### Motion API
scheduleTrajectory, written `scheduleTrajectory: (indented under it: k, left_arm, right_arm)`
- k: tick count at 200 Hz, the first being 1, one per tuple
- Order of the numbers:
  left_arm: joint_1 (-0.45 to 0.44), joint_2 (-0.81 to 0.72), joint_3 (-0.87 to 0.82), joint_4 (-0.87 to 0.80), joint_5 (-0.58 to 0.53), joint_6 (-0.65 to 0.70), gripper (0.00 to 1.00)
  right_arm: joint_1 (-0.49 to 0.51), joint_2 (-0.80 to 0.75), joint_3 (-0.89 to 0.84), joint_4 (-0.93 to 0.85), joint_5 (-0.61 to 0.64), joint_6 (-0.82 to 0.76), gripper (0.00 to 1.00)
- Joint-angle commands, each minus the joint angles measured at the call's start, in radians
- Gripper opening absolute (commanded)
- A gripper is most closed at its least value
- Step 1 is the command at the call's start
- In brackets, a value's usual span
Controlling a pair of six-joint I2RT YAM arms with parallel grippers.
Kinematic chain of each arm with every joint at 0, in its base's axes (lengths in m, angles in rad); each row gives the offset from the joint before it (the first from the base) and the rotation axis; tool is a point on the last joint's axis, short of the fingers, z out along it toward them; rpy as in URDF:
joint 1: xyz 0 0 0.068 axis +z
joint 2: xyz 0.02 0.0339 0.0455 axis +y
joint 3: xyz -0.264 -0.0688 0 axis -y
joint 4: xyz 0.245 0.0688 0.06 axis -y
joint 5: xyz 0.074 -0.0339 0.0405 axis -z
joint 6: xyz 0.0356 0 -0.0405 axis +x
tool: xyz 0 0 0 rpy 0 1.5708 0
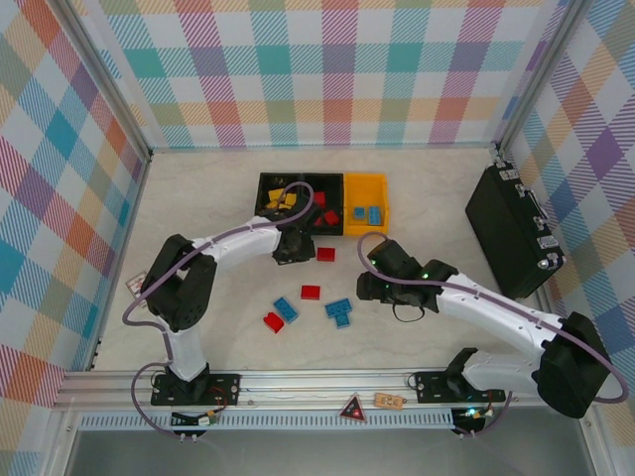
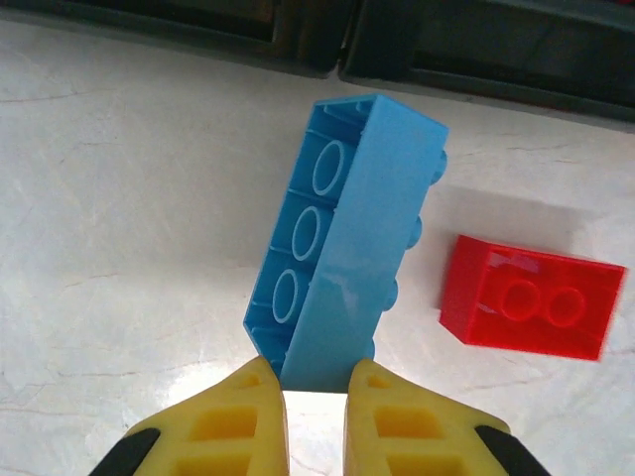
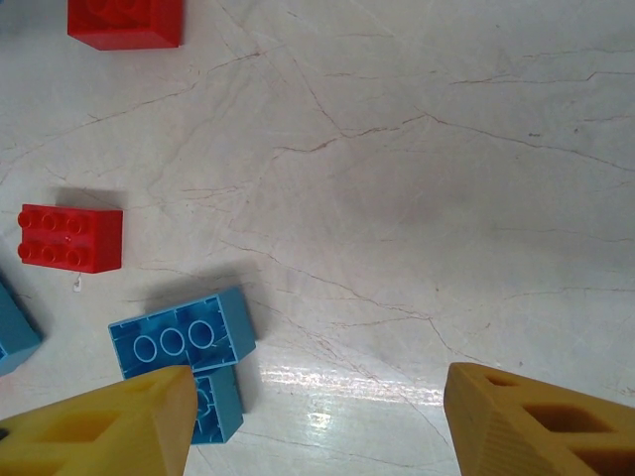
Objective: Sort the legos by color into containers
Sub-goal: Pick up the lego from the center of the table.
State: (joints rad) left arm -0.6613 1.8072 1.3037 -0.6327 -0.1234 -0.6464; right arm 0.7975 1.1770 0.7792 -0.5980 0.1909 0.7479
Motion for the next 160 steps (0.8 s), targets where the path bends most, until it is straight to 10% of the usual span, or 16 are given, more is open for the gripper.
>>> scheduleTrajectory:
  k: [1,89,160]
  left_arm:
    - [-0.021,-0.069,-0.016,-0.049,0.022,0.021,0.15]
    - [-0.063,-0.096,0.013,-0.090,0.034,0.024,0.16]
    - [-0.048,-0.182,-0.064,-0.148,-0.111,-0.002,0.61]
  right_arm:
    - [-0.008,-0.013,0.001,0.005,0.015,0.001,0.67]
    - [-0.068,-0.074,-0.050,0.019,-0.009,0.014,0.70]
    - [-0.070,-0.080,-0.068,0.035,-0.025,0.018,0.70]
